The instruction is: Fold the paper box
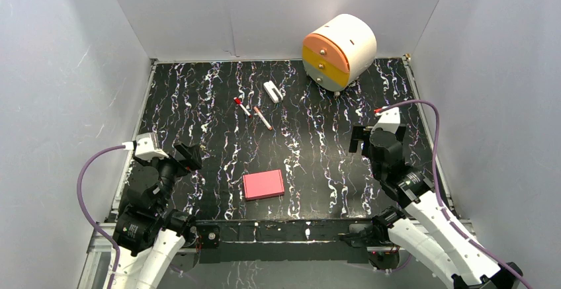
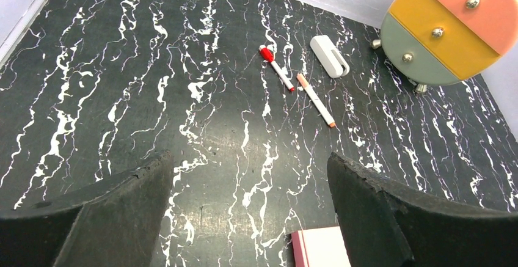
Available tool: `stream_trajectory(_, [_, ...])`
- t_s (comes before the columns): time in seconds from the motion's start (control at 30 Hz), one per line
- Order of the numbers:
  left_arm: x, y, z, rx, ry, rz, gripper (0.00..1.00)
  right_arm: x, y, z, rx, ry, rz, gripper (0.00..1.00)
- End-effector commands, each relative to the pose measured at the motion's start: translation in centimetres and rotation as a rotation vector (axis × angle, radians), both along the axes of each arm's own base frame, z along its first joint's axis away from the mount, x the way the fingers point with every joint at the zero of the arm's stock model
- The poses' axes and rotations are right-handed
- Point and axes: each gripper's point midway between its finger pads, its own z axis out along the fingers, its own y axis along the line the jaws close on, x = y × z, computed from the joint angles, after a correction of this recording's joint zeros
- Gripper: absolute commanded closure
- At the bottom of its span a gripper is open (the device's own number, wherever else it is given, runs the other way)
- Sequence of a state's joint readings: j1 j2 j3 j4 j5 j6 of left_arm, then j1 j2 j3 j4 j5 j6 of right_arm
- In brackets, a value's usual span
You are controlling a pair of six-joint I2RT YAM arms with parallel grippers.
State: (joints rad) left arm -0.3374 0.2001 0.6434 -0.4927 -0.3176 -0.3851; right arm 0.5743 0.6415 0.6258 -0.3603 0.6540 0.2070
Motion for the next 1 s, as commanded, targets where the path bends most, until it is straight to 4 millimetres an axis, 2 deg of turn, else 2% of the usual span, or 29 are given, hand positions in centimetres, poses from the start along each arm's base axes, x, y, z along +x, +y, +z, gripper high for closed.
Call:
stream_trajectory(0.0, [-0.1,-0.4,1.6,-0.012,-0.053,-0.026,0.07,-0.3,0.7,3.7,0.101,-0.104,0.037,0.00])
stream_trajectory(0.33, [-1.8,0.5,4.5,-0.024,-0.141,-0.014,0.07,-2.8,1.4,8.0,0.200,-0.245,0.167,0.00])
stream_trajectory(0.53, [-2.7,1.0,6.9,0.007,-0.202,-0.017,0.07,-4.0,0.0,8.7,0.190,-0.266,0.146,0.00])
stream_trajectory(0.67, [-2.5,1.3,6.8,0.011,-0.206,0.001,0.07,-4.3,-0.4,9.1,0.195,-0.294,0.138,0.00])
stream_trajectory(0.97, [-1.5,0.1,5.1,-0.016,-0.195,-0.039,0.07,-4.2,-0.8,8.6,0.183,-0.283,0.117,0.00])
